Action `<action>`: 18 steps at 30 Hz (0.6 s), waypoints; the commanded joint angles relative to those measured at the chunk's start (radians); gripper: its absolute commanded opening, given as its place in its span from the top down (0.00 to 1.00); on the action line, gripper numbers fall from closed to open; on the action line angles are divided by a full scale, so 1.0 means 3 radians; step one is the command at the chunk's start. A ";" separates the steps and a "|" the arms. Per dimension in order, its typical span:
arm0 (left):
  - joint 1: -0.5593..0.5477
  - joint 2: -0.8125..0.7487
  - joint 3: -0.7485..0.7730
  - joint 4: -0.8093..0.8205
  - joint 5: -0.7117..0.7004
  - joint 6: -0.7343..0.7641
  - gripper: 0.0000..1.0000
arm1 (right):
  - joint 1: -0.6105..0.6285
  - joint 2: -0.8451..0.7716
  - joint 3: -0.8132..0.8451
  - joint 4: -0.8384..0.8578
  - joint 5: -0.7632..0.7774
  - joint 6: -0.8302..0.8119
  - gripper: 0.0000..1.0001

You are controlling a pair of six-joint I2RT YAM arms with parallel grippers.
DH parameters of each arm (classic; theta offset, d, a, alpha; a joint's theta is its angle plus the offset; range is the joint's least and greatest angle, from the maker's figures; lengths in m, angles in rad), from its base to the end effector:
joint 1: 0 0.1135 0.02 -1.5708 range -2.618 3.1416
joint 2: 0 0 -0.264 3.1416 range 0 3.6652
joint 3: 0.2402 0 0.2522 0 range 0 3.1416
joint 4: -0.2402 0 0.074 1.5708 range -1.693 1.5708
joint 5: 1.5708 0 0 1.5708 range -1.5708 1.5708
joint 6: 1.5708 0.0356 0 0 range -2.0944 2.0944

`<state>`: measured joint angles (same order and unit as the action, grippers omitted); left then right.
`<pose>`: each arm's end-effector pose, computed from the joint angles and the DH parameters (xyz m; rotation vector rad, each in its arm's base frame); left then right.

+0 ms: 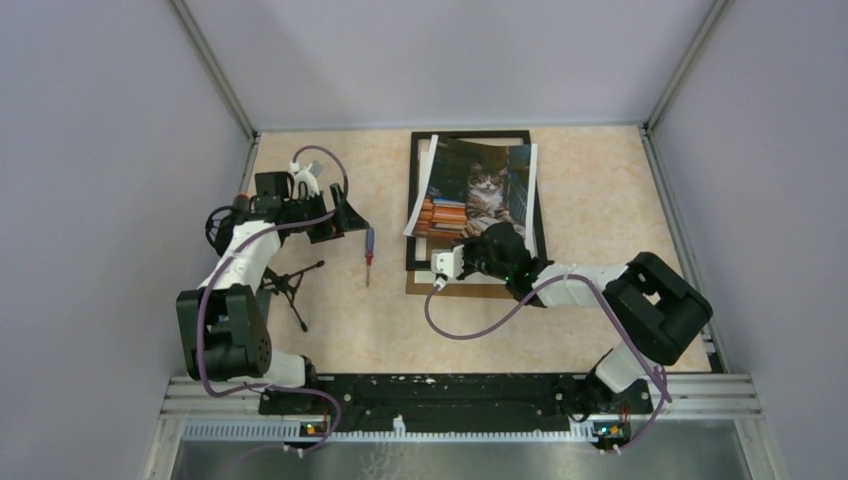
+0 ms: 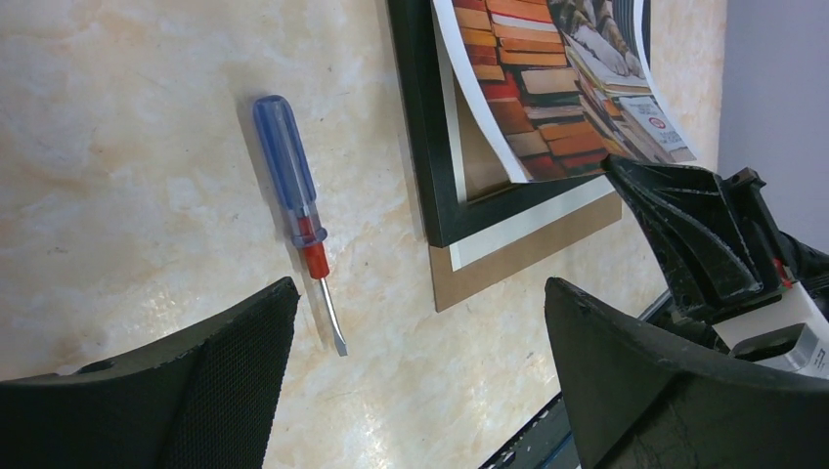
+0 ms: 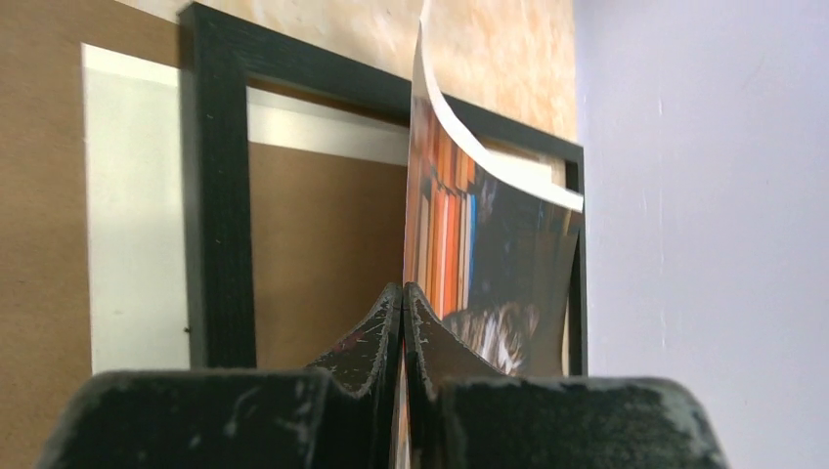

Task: Take the photo out of the frame
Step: Place the photo in the photo frame.

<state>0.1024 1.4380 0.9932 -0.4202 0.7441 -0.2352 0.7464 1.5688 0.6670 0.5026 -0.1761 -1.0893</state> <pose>0.2979 0.0064 0.2477 -0.0611 2.3451 -0.9609 0.2299 0.2211 0.1802 -1.6269 1.0998 -0.0514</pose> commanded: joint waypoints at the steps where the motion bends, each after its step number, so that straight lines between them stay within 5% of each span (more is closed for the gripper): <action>1: -0.0057 0.0013 0.0090 0.0041 0.0025 0.0100 0.01 | 0.0077 0.0067 -0.0095 0.0386 -0.0228 -0.0156 1.00; 13: -0.0109 0.0040 0.0108 0.0035 0.0035 0.0165 0.01 | -0.0125 -0.0105 -0.0463 0.0471 -0.0499 -0.0629 1.00; 18: -0.0471 0.0124 0.0267 -0.0024 -0.0220 0.0372 0.01 | -0.0264 0.0063 -0.0479 0.0631 -0.0705 -0.0905 1.00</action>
<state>0.0444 1.4609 1.0080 -0.4274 0.7261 -0.1970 0.6926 1.5810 0.5236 0.6022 -0.3000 -1.2881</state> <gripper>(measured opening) 0.987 0.003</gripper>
